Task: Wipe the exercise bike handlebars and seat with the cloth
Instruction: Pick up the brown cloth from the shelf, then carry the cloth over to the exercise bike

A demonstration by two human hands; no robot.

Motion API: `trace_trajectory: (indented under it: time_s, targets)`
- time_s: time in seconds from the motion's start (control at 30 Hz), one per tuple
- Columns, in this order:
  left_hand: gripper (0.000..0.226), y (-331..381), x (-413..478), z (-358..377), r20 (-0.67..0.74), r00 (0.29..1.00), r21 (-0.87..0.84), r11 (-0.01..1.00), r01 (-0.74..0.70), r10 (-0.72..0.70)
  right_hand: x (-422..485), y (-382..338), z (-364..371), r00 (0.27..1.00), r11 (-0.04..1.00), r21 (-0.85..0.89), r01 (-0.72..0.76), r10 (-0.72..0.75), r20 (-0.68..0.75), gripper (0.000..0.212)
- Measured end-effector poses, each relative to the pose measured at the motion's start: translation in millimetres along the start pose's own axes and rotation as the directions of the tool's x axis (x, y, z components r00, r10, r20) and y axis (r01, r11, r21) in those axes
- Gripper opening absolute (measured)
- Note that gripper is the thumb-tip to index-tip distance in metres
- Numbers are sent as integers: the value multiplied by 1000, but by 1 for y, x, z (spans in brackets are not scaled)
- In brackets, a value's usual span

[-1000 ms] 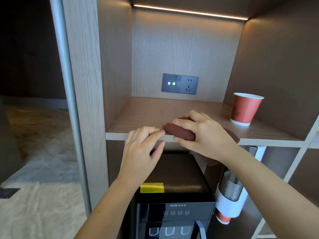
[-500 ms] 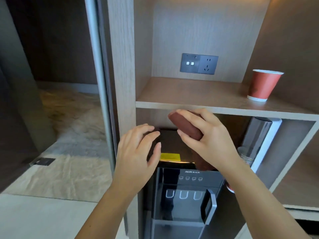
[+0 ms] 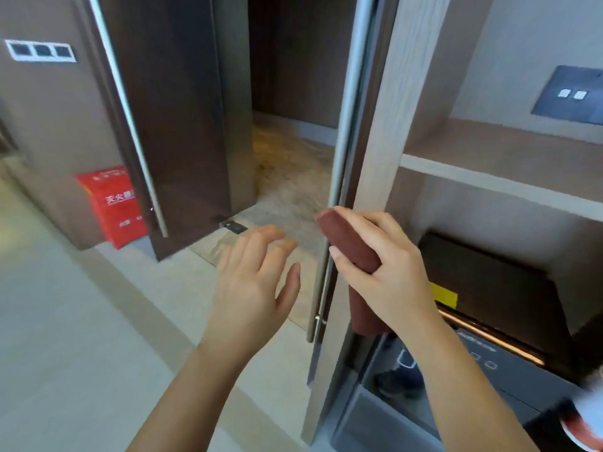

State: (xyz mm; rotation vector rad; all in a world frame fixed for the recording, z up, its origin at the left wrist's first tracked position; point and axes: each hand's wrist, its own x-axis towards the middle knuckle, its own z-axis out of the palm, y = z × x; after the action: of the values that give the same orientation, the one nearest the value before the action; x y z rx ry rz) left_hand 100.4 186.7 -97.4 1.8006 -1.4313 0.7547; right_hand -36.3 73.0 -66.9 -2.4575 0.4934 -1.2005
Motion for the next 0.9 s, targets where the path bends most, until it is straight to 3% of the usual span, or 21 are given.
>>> trace_trajectory:
  time_s: [0.2, 0.47, 0.67, 0.9]
  targets:
    - [25, -15, -43, -41, -60, 977, 279, 936, 214, -205, 4, -27, 52, 987, 974, 168, 151, -158, 29, 44]
    - [27, -40, -124, -136, -128, 873, 555, 695, 456, -470, -16, -119, 135, 904, 873, 358, 331, -402, 144, 45]
    - [30, -58, -191, -225, -297, 751, 596, 500, 628, -590, -45, -222, 193, 820, 746, 556, 366, -541, 187, 46]
    - [31, -82, -285, -357, -503, 620, 628, 238, 741, -602, -104, -380, 259, 690, 592, 703, 394, -696, 199, 46]
